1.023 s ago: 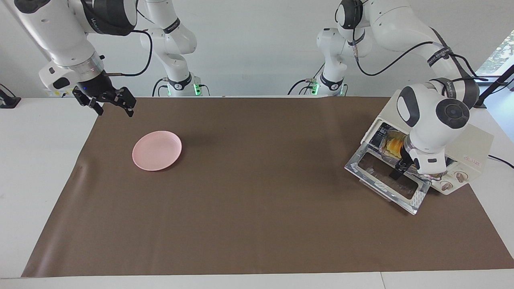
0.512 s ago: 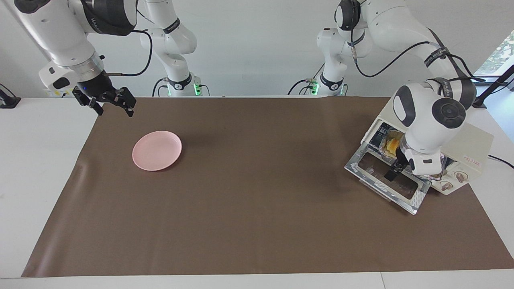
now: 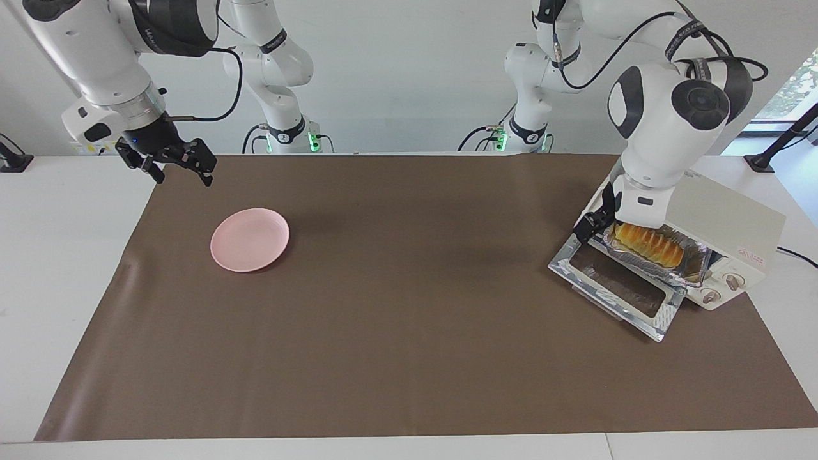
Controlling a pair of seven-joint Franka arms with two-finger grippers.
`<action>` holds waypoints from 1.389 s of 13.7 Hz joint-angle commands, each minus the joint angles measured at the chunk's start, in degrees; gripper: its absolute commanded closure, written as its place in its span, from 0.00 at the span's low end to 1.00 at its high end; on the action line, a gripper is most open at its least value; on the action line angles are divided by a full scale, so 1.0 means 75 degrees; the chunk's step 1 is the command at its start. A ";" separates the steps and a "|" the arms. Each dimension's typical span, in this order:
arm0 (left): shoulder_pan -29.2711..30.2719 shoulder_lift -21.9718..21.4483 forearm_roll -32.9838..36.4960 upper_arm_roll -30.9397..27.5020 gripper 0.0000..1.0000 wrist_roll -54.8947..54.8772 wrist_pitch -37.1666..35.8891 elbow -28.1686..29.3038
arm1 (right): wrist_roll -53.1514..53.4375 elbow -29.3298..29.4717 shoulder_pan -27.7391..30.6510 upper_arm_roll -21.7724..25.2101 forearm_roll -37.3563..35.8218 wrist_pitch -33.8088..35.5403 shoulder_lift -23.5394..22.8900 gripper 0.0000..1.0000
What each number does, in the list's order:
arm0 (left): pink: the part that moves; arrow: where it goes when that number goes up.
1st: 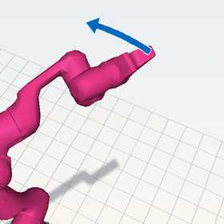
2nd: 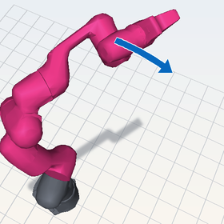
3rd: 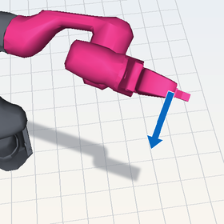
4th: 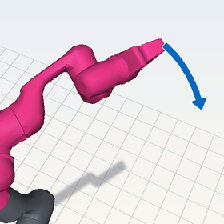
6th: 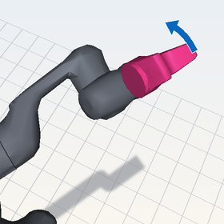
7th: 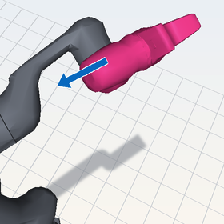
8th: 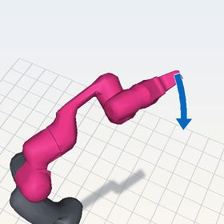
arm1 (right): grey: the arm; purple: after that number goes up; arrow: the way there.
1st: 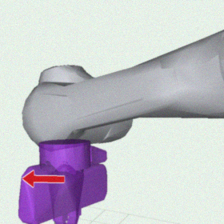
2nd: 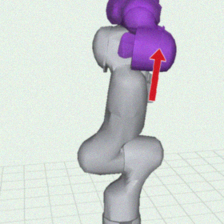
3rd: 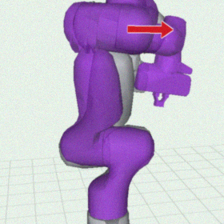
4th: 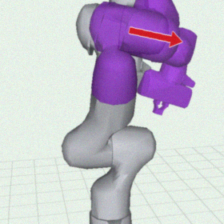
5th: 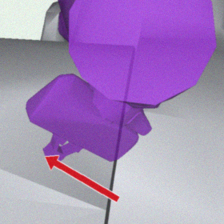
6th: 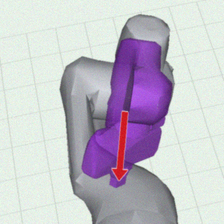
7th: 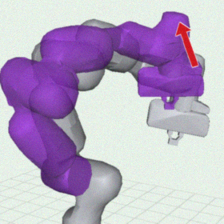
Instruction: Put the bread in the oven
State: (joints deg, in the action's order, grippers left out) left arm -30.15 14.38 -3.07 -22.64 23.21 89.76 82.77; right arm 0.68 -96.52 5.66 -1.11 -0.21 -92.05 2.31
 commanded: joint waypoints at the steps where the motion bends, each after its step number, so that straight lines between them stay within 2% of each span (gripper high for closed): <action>1: 0.1168 -0.0427 0.0185 0.0906 0.00 -0.1485 -0.0645 0.0026 | 0.0097 -0.0138 0.0078 -0.0074 0.0039 0.0050 0.0137 0.00; 3: 0.2024 -0.0801 0.0257 0.1854 0.00 -0.1874 -0.0962 0.0201 | 0.0097 -0.0138 0.0078 -0.0074 0.0039 0.0050 0.0137 0.00; 4: 0.2678 -0.1291 0.0291 0.2485 0.00 -0.2224 -0.0976 0.0678 | 0.0097 -0.0138 0.0078 -0.0074 0.0039 0.0050 0.0137 0.00; 6: 0.2964 -0.1471 0.0292 0.2631 0.00 -0.2367 -0.0987 0.0928 | 0.0097 -0.0138 0.0078 -0.0074 0.0039 0.0050 0.0137 0.00; 7: 0.3291 -0.1576 0.0280 0.2945 0.00 -0.2716 -0.1022 0.0975 | 0.0097 -0.0138 0.0078 -0.0074 0.0051 0.0050 0.0137 0.00; 10: 0.3411 -0.2231 0.0292 0.3066 0.00 -0.2965 -0.0871 0.1618 | 0.0097 -0.0138 0.0078 -0.0074 0.0051 0.0050 0.0137 0.00; 12: 0.3399 -0.2128 0.0408 0.3066 0.00 -0.3292 -0.0509 0.1632 | 0.0097 -0.0138 0.0078 -0.0074 0.0039 0.0050 0.0137 0.00; 15: 0.3364 -0.1952 0.0515 0.3206 0.00 -0.3294 -0.0635 0.1398 | 0.0097 -0.0150 0.0078 -0.0074 0.0039 0.0050 0.0137 0.00; 19: 0.3434 -0.2268 0.0456 0.3206 0.00 -0.3270 -0.0624 0.1678 | 0.0097 -0.0138 0.0078 -0.0074 0.0039 0.0050 0.0137 0.00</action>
State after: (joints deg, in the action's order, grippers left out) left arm -5.48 -0.27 -0.39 0.82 -0.49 84.06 92.64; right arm 0.68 -96.52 5.66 -1.11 -0.21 -92.05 2.31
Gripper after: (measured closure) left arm 0.000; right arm 0.000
